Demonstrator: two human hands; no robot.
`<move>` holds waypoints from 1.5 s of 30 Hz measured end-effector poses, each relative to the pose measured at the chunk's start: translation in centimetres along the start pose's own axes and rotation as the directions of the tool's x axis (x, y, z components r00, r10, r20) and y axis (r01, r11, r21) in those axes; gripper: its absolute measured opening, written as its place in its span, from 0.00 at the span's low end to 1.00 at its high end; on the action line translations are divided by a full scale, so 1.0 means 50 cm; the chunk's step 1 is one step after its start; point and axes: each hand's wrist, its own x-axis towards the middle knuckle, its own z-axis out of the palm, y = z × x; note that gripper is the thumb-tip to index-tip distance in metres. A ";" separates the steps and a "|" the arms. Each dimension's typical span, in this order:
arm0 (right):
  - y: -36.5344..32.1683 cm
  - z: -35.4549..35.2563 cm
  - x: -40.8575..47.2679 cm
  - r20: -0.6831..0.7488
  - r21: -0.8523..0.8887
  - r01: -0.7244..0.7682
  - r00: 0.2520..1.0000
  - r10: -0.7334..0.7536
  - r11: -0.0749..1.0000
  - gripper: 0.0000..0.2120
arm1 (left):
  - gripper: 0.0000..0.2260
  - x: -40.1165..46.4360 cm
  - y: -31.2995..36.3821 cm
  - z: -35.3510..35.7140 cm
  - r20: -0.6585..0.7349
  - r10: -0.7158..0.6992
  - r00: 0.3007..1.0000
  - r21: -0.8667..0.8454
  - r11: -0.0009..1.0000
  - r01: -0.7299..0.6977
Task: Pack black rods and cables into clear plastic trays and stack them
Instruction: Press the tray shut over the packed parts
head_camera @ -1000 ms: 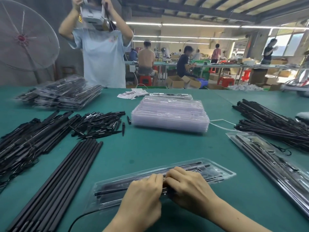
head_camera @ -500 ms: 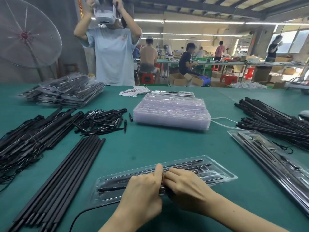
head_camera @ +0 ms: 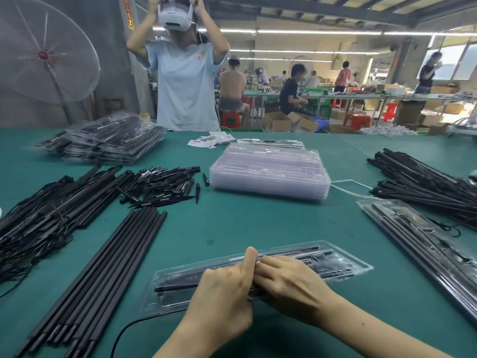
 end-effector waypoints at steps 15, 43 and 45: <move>-0.018 0.003 -0.017 -0.129 0.007 -0.151 0.980 0.151 0.989 0.08 | 0.27 -0.009 0.003 0.005 -0.022 -0.025 0.999 -0.095 0.995 0.022; -0.018 -0.001 -0.122 -0.011 0.085 -0.283 0.958 0.285 0.955 0.15 | 0.21 -0.048 -0.012 0.040 -0.002 0.135 0.991 -0.242 0.961 -0.132; -0.018 0.002 -0.125 -0.014 0.086 -0.274 0.961 0.276 0.958 0.15 | 0.20 -0.047 -0.010 0.042 -0.005 0.128 0.992 -0.246 0.961 -0.126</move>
